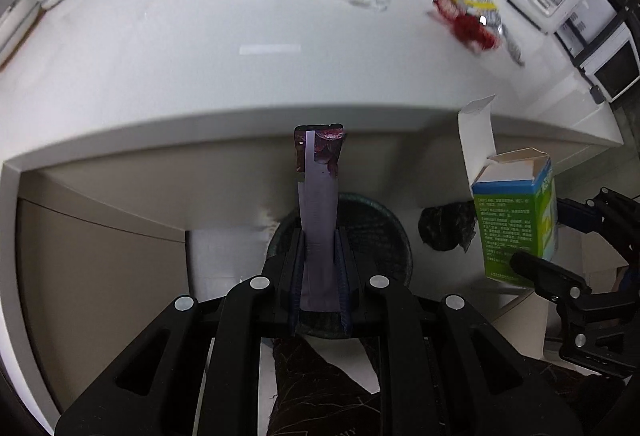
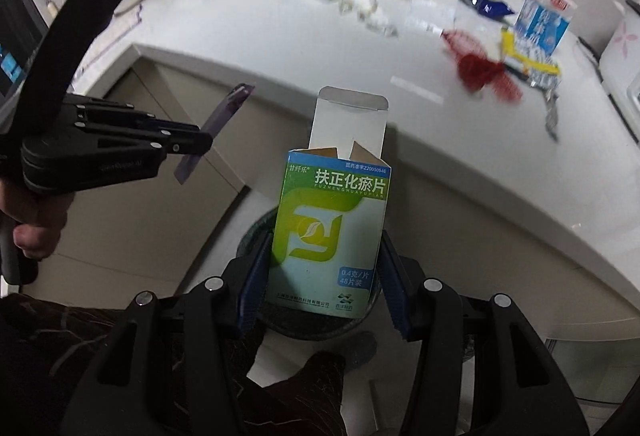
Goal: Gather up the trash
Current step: 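Carry the lighter and medicine box down over the green wastebasket, then open both tools to drop the lighter and box into the wastebasket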
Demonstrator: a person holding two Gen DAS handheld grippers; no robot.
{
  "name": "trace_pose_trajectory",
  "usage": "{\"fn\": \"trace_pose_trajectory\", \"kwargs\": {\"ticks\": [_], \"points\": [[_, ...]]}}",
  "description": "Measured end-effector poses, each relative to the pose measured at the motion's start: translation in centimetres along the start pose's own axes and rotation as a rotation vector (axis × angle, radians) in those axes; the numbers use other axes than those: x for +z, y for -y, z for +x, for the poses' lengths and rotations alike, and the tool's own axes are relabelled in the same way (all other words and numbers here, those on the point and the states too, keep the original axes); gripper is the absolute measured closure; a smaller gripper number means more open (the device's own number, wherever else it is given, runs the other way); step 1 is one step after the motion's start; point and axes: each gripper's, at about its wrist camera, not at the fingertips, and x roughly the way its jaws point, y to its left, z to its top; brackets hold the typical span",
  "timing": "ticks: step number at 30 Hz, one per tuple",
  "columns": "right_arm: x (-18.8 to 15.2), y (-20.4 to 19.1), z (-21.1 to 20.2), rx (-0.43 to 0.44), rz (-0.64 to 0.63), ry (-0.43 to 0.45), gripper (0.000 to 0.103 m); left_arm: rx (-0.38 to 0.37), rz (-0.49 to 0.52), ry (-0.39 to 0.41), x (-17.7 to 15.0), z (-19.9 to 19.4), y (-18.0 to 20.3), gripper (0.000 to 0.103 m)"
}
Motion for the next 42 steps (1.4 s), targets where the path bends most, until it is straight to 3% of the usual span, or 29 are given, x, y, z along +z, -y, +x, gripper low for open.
{"fn": "trace_pose_trajectory", "kwargs": {"ticks": [14, 21, 27, 28, 31, 34, 40, 42], "points": [[-5.6, -0.5, 9.8, -0.045, -0.007, -0.215, 0.054, -0.022, 0.011, -0.165, -3.9, 9.5, 0.3, 0.089], [-6.3, 0.2, 10.6, -0.044, 0.001, -0.252, 0.054, -0.051, 0.036, -0.216, -5.1, 12.1, 1.2, 0.089], [-6.0, -0.1, 10.4, -0.055, 0.004, -0.250, 0.054, -0.073, 0.072, -0.201, -5.1, 12.1, 2.2, 0.081], [-6.0, 0.0, 10.4, -0.055, 0.006, -0.250, 0.054, -0.076, 0.072, -0.196, -5.1, 11.9, 2.2, 0.078], [-5.5, -0.8, 11.0, -0.055, 0.013, -0.252, 0.053, -0.072, 0.068, -0.176, -5.4, 11.6, 2.6, 0.059], [-5.3, -0.9, 11.2, -0.048, 0.018, -0.253, 0.053, -0.062, 0.069, -0.167, -5.5, 11.3, 2.3, 0.055], [-4.9, -1.2, 11.8, -0.024, 0.020, -0.256, 0.053, -0.034, 0.022, -0.125, -5.6, 9.0, 0.3, 0.030], [-4.6, -1.5, 12.2, -0.021, 0.018, -0.261, 0.053, -0.016, 0.005, -0.104, -5.6, 8.2, -0.7, 0.027]]}}
